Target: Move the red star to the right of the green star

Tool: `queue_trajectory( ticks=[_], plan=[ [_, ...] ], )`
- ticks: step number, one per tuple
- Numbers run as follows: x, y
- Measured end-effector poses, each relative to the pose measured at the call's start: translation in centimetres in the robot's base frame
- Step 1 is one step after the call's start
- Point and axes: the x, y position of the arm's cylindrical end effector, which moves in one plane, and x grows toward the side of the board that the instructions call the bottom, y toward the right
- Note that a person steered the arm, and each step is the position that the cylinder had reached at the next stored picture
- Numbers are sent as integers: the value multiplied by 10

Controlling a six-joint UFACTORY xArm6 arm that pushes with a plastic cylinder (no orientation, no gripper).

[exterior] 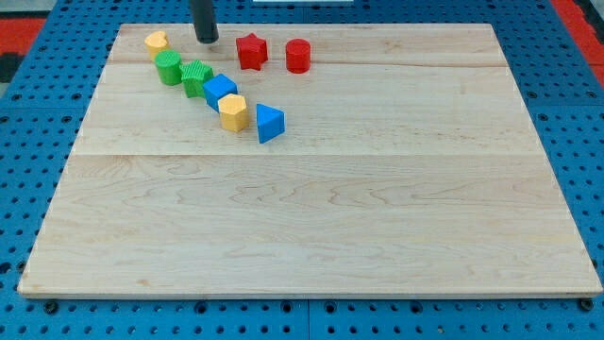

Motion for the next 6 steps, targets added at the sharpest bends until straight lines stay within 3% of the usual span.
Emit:
queue_trajectory(
  ticks=[2, 3, 4, 5, 6],
  plan=[
    [1, 50],
    [44, 93],
    [74, 74],
    [83, 93],
    [54, 79]
  ],
)
